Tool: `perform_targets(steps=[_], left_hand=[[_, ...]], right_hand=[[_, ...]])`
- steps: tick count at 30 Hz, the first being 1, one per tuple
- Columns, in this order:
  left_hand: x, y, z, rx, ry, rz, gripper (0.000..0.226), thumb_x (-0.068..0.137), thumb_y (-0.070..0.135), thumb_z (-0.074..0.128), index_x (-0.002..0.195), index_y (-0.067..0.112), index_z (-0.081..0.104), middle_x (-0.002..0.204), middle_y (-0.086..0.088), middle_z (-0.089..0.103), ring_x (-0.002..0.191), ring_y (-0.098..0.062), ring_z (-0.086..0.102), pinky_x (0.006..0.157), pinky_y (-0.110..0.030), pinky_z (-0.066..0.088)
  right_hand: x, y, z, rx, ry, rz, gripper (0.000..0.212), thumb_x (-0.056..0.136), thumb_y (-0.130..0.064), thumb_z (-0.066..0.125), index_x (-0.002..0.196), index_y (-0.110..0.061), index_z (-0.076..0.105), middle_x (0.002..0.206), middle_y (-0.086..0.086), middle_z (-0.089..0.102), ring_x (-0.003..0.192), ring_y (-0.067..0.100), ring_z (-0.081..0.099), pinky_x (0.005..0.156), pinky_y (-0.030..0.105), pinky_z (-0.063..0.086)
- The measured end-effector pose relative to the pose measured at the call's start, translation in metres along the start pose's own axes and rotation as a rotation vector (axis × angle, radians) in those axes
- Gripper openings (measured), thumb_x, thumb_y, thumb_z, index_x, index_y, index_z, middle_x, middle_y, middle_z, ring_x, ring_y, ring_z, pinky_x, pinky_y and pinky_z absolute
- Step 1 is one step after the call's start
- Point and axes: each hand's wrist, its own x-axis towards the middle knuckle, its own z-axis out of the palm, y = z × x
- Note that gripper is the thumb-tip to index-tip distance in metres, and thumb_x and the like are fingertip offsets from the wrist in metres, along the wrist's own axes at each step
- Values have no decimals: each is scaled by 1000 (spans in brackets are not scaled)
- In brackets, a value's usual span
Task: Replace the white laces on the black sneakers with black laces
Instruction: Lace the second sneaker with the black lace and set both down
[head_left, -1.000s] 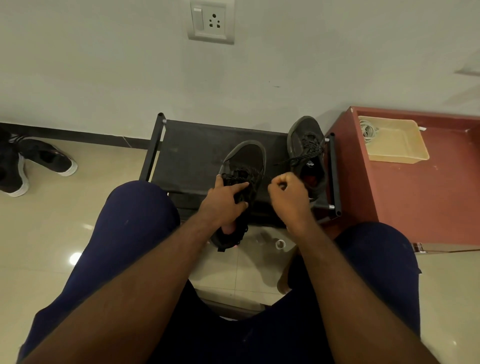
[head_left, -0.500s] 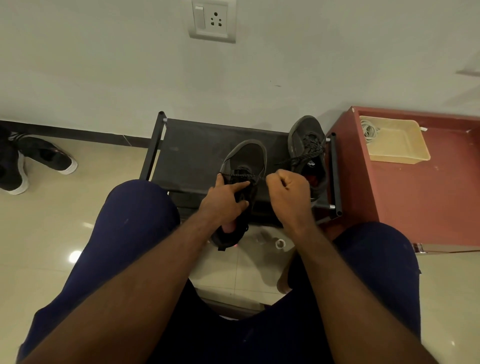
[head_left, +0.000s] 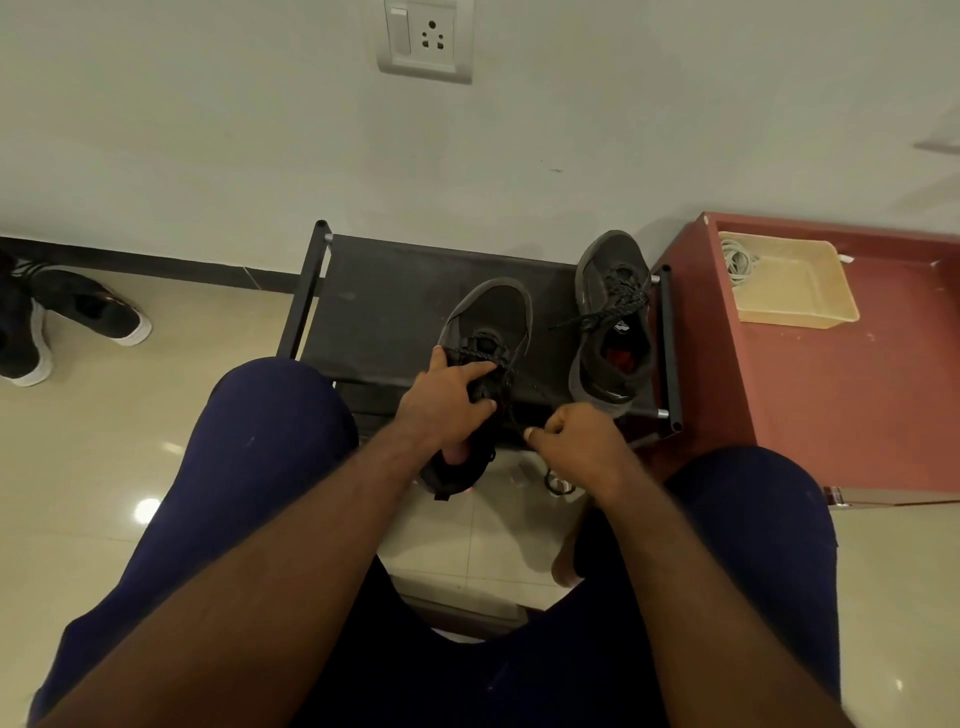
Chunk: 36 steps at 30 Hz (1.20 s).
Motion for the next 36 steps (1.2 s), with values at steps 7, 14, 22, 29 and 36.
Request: perform_targets(steps=[7, 14, 22, 29, 36], left_hand=[[0, 1, -2, 24, -9, -7, 62, 87, 43, 66, 144, 46, 40, 154, -11, 21, 123, -33, 51, 101, -47, 48], [-2, 0, -2, 5, 6, 12, 59, 86, 45, 66, 140, 49, 43, 145, -10, 30, 117, -31, 55, 96, -47, 52], [-3, 3, -8, -25, -10, 9, 59, 86, 44, 66, 140, 49, 43, 143, -6, 32, 118, -28, 54, 99, -46, 51], [-6, 10, -15, -11, 15, 36, 48, 93, 45, 57, 140, 45, 47, 134, -6, 41, 115, -26, 56, 97, -41, 51], [1, 0, -27, -284, 330, -135, 16, 91, 38, 62, 97, 25, 69, 95, 4, 70, 90, -15, 66, 83, -33, 54]], right_hand=[[18, -24, 5, 295, 294, -258, 42, 95, -31, 65, 134, -18, 58, 128, 1, 62, 115, 15, 59, 98, 36, 51], [40, -13, 35, 347, 239, -242, 12, 94, -20, 68, 103, -13, 66, 75, -9, 59, 68, 4, 55, 64, 25, 46], [46, 5, 15, 415, 288, 58, 15, 87, -29, 64, 82, -15, 66, 80, 8, 70, 78, 28, 69, 76, 53, 58], [45, -26, 28, 343, 259, -103, 26, 91, -34, 69, 106, -14, 65, 99, 2, 68, 93, 18, 65, 81, 35, 54], [61, -37, 34, 285, 241, -109, 21, 95, -29, 67, 82, -13, 61, 76, -1, 62, 78, 18, 60, 72, 34, 49]])
